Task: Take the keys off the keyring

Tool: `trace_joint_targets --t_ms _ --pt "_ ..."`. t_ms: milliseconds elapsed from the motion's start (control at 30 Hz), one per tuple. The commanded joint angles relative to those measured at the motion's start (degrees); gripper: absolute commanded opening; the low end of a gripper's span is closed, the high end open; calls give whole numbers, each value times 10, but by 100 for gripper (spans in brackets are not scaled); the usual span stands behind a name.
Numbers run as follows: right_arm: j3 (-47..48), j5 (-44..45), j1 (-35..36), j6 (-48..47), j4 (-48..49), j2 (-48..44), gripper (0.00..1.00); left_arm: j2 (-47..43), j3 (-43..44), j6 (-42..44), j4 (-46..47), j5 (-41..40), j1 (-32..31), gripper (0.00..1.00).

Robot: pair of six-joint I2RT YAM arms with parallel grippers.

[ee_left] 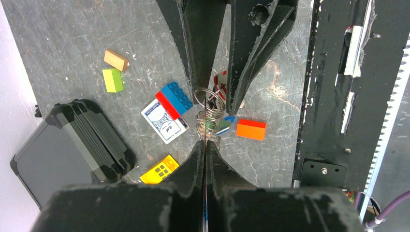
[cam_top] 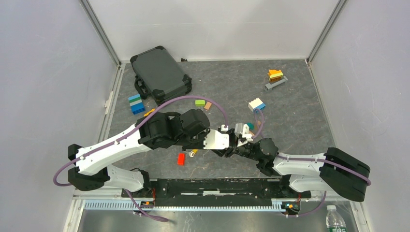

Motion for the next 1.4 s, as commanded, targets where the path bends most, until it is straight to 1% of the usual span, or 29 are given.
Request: trace_joint_targets --t_ms 0,333,500,633,700,800,900,1033,1133,1367 --pt "20 6 4 2 34 4 34 -5 25 10 6 -11 -4 2" --pt "14 30 4 -28 -34 -21 20 -20 23 8 6 -23 -3 2" --pt "17 43 5 -42 -70 -34 8 -26 25 8 5 -24 -3 2" --pt "18 50 4 -46 -80 -44 0 -27 23 7 6 -24 -4 2" --pt "19 58 4 -53 -94 -54 0 -28 21 6 7 -24 -3 2" --pt "35 88 4 -78 -162 -77 0 -32 14 0 11 -30 -3 2" --pt "65 136 4 -115 -261 -106 0 -45 -5 -9 28 -37 -4 2" --pt "122 189 4 -194 -400 -137 0 -69 -35 -29 65 -42 -4 2" --pt "161 221 4 -243 -469 -156 0 -90 -64 -49 101 -41 -4 2" --pt "237 263 4 -344 -586 -202 0 -139 -125 -97 182 -44 -3 2"
